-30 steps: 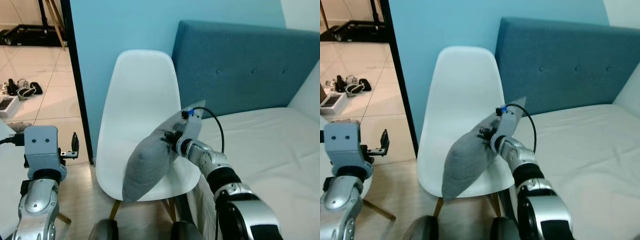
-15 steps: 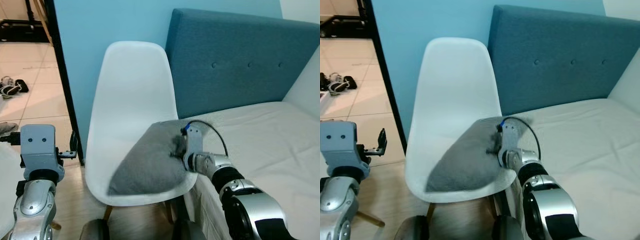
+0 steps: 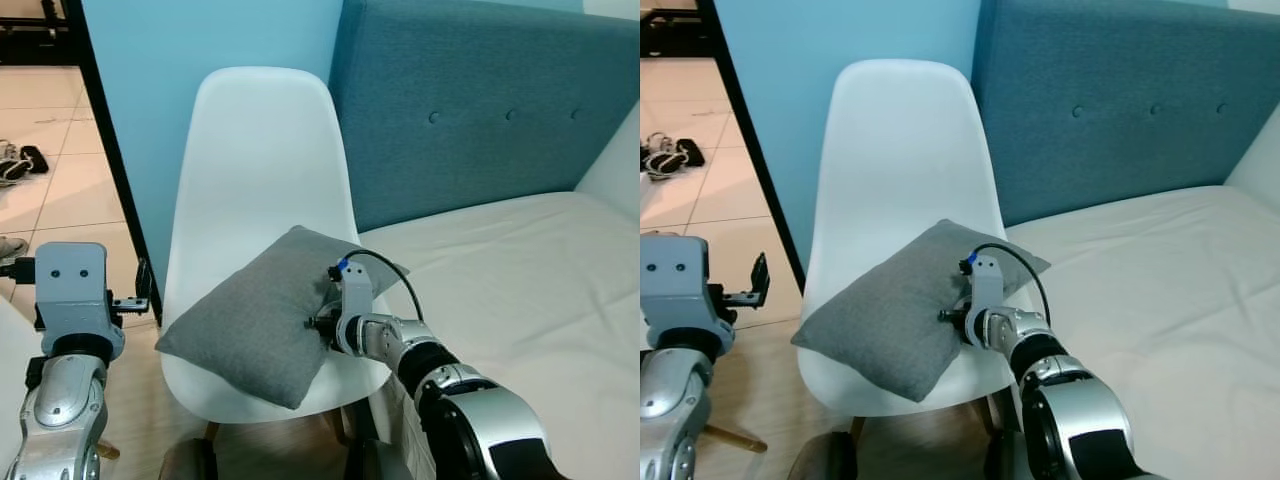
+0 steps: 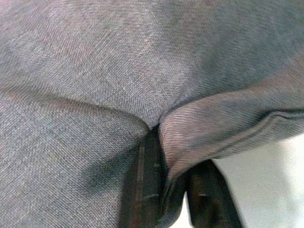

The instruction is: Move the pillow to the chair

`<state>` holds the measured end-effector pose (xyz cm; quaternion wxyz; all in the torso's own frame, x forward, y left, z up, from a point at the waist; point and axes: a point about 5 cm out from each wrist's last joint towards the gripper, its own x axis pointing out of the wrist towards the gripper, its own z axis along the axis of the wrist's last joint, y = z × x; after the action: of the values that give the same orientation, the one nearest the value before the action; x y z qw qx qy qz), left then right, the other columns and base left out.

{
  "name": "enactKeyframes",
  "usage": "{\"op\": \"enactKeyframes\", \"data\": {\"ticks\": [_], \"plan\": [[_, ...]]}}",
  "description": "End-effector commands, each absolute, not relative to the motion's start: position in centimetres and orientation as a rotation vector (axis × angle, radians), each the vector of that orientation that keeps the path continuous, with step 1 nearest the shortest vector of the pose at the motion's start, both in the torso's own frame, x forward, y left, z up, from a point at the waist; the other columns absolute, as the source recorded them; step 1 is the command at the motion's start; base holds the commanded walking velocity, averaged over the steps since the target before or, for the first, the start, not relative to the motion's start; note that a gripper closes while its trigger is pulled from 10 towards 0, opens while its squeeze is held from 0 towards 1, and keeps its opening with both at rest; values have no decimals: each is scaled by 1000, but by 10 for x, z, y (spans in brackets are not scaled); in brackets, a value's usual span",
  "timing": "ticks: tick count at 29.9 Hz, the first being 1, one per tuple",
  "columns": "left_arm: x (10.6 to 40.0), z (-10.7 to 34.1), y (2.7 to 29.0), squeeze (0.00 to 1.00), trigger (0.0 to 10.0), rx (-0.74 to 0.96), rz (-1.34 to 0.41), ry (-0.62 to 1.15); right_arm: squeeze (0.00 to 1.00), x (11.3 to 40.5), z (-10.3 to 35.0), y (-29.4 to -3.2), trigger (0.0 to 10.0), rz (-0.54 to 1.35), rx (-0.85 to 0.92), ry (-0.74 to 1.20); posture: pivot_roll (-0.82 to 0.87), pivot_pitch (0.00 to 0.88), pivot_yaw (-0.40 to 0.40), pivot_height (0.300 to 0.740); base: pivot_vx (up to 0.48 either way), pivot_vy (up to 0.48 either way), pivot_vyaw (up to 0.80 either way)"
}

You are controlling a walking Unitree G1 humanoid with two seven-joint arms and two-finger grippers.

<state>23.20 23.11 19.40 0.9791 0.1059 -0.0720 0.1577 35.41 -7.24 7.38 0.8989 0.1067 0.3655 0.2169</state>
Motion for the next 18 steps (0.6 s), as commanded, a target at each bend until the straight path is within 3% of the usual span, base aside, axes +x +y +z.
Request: {"op": "enactKeyframes", "data": {"ticks": [1, 8, 18], "plan": [[232, 197, 229, 0, 10000, 222, 308, -149, 1000, 357, 81, -63, 10000, 501, 253, 718, 194, 66, -165, 571, 0, 0, 0], [234, 198, 224, 0, 10000, 207, 294, -153, 1000, 361, 84, -71, 10000, 484, 219, 679, 182, 57, -157, 571, 0, 0, 0], [249, 201, 207, 0, 10000, 154, 240, -167, 1000, 371, 90, -146, 10000, 310, 55, 682, 131, 11, -134, 571, 0, 0, 0]]}}
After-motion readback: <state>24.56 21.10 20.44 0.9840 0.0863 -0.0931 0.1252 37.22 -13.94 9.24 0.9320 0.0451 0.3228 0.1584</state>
